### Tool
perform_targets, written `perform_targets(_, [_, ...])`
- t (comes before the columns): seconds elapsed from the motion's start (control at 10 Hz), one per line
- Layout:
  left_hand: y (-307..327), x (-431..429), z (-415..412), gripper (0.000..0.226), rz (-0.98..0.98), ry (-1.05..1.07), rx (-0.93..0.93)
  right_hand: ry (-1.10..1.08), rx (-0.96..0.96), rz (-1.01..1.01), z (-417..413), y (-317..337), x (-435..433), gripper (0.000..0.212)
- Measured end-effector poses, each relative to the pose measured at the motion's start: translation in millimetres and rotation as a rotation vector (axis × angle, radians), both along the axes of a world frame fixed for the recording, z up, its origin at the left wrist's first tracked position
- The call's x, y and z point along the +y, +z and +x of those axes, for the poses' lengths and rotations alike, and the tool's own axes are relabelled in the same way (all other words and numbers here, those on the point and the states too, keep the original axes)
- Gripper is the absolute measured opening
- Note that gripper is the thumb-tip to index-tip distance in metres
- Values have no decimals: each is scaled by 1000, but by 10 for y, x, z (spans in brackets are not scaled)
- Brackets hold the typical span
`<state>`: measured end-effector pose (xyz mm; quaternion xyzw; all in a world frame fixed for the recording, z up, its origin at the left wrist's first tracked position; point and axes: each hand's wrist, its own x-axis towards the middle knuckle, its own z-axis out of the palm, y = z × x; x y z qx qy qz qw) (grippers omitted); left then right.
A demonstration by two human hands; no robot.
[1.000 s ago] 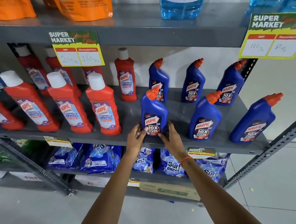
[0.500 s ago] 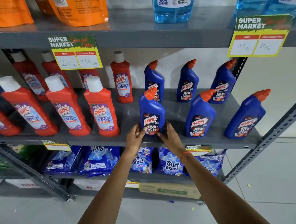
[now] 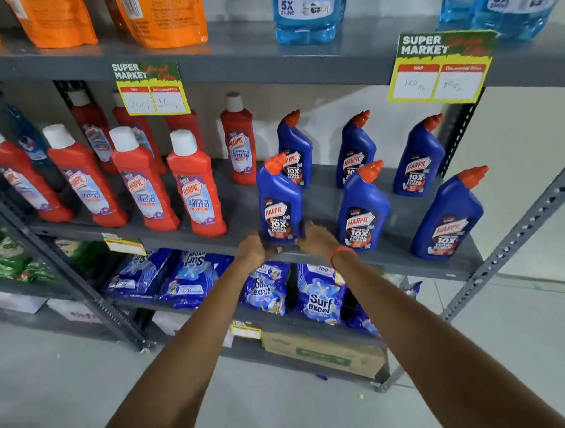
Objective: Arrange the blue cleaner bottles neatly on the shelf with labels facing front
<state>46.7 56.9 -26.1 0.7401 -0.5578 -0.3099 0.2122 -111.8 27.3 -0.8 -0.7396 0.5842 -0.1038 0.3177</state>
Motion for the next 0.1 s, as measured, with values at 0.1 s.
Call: perform_targets(0.1, [255,4,-162,44,52,-56,-114,75,67,27,-72,286,67,31])
